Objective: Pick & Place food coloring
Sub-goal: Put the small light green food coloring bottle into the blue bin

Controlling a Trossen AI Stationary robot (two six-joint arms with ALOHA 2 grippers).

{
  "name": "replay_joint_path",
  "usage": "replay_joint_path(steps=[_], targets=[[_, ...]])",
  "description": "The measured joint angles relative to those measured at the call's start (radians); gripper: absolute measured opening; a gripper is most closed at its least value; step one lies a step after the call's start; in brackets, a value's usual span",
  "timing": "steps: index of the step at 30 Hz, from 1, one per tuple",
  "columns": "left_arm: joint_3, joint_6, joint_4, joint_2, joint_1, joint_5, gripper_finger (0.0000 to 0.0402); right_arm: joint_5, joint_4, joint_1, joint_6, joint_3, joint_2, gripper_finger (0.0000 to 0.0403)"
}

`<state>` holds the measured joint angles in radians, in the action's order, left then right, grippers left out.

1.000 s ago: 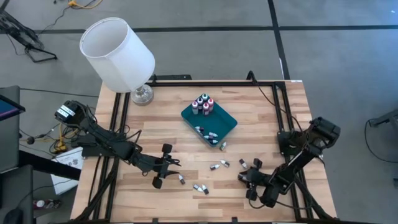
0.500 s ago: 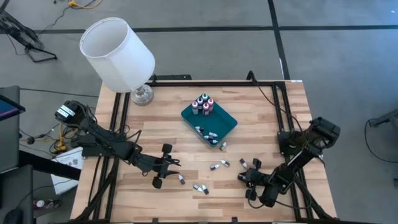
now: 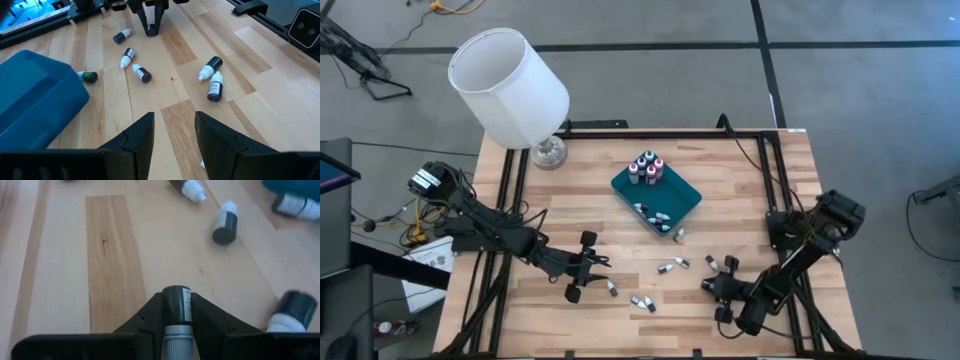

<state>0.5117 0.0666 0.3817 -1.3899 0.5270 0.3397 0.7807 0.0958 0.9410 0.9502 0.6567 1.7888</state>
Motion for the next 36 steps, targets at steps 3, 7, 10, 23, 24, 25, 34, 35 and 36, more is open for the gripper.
replay_joint_path(steps=[3, 7, 10, 23, 24, 25, 34, 35, 36], targets=[[0.000, 0.000, 0.000, 0.000, 0.000, 0.000, 0.0137, 0.013, 0.002, -0.009, -0.080, 0.023, 0.004, 0.0075], [0.000, 0.000, 0.001, 0.000, 0.000, 0.000, 0.0137, 0.030, 0.014, -0.050, -0.192, 0.071, 0.004, 0.0075], [0.000, 0.000, 0.001, 0.000, 0.000, 0.003, 0.0137, 0.035, 0.029, -0.095, -0.297, 0.115, 0.004, 0.0075], [0.000, -0.007, 0.002, 0.000, 0.000, 0.007, 0.0137, 0.055, 0.208, -0.320, -0.729, 0.344, 0.000, 0.0075], [0.000, -0.010, 0.002, 0.000, 0.000, 0.007, 0.0137, 0.056, 0.232, -0.342, -0.746, 0.355, 0.000, 0.0075], [0.000, -0.011, 0.002, 0.000, 0.000, 0.007, 0.0137, 0.057, 0.257, -0.364, -0.760, 0.364, -0.001, 0.0075], [0.000, -0.021, -0.003, 0.000, 0.000, 0.007, 0.0137, 0.044, 0.318, -0.539, -0.855, 0.347, -0.142, 0.0075], [0.000, -0.022, -0.004, 0.000, 0.000, 0.007, 0.0137, 0.037, 0.316, -0.548, -0.869, 0.342, -0.167, 0.0075], [0.000, -0.023, -0.005, 0.000, 0.000, 0.007, 0.0137, 0.022, 0.309, -0.556, -0.878, 0.336, -0.191, 0.0075]])
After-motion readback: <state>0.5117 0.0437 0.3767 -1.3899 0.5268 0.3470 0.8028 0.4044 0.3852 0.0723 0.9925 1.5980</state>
